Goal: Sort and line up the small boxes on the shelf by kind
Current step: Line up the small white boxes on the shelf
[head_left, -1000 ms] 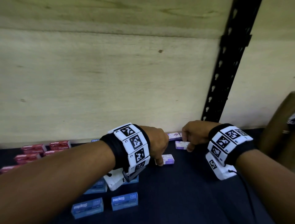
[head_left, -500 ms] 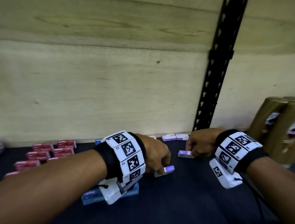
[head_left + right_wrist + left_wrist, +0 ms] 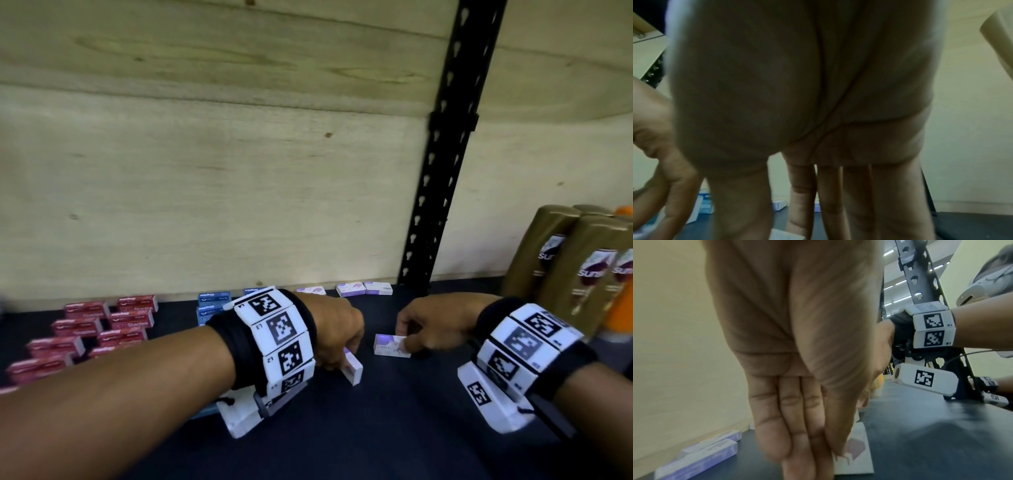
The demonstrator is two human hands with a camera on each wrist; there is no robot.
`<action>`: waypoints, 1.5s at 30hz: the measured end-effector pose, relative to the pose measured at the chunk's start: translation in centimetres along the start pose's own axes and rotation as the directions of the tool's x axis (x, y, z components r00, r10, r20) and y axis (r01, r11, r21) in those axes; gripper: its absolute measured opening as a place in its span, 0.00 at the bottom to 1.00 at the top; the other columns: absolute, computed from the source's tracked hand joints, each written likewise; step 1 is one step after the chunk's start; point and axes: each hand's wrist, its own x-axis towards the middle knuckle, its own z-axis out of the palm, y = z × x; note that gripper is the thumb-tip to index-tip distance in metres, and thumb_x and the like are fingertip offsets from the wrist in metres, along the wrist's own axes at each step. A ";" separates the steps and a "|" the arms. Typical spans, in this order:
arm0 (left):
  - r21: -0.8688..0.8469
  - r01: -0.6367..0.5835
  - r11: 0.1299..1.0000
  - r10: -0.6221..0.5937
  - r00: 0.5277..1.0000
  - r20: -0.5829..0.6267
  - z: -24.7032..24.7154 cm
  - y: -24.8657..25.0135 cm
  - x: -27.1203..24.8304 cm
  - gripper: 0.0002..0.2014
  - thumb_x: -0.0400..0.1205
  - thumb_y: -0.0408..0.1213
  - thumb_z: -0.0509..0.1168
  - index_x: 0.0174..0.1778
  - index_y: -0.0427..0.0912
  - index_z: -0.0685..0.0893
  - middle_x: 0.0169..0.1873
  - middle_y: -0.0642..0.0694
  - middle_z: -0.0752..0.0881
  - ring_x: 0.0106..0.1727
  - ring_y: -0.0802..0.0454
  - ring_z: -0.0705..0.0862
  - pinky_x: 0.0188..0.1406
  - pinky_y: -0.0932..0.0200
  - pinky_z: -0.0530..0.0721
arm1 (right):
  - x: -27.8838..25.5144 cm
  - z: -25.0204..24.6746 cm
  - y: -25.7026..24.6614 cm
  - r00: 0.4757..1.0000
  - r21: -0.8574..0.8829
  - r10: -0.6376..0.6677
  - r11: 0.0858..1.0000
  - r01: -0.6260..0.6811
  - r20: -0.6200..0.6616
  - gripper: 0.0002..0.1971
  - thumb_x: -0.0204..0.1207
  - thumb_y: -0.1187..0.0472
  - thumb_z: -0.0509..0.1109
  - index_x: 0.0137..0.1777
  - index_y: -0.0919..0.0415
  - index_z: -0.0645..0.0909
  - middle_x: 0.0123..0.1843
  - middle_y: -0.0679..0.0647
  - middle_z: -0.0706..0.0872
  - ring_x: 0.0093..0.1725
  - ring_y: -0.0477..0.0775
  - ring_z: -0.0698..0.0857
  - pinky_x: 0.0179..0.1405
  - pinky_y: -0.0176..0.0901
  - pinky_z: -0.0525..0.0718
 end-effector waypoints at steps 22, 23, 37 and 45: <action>0.213 0.032 0.977 -0.038 0.999 0.020 0.2 0.9 0.1 0.18 0.84 0.52 0.64 0.58 0.41 0.84 0.42 0.50 0.79 0.31 0.58 0.74 0.26 0.62 0.71 | 0.1 -0.2 -0.3 1.000 0.033 -0.019 0.999 0.019 0.013 0.10 0.73 0.56 0.78 0.52 0.45 0.83 0.47 0.40 0.86 0.44 0.40 0.82 0.37 0.33 0.74; 0.215 0.031 0.976 -0.036 0.999 0.022 0.1 0.9 0.2 0.18 0.84 0.53 0.64 0.58 0.41 0.84 0.43 0.49 0.80 0.31 0.58 0.74 0.25 0.62 0.70 | 0.1 -0.2 -0.3 1.000 0.034 -0.020 0.999 0.020 0.015 0.10 0.73 0.56 0.78 0.52 0.45 0.83 0.47 0.40 0.86 0.45 0.40 0.83 0.37 0.33 0.74; 0.169 0.039 0.985 -0.041 0.999 0.014 0.3 0.7 0.6 0.14 0.84 0.53 0.64 0.52 0.44 0.78 0.37 0.54 0.76 0.33 0.59 0.73 0.28 0.63 0.71 | 0.1 -0.2 -0.3 1.000 0.046 -0.009 0.999 0.008 0.024 0.10 0.70 0.56 0.78 0.50 0.46 0.84 0.45 0.43 0.88 0.43 0.41 0.84 0.39 0.34 0.76; 0.085 0.059 0.995 -0.065 0.996 0.069 0.3 0.2 0.6 0.20 0.79 0.59 0.69 0.57 0.47 0.87 0.43 0.54 0.85 0.33 0.63 0.77 0.24 0.65 0.70 | 0.3 -0.3 -0.2 0.999 0.112 0.015 0.994 -0.019 0.036 0.10 0.72 0.56 0.75 0.52 0.46 0.84 0.47 0.41 0.87 0.45 0.42 0.83 0.43 0.35 0.78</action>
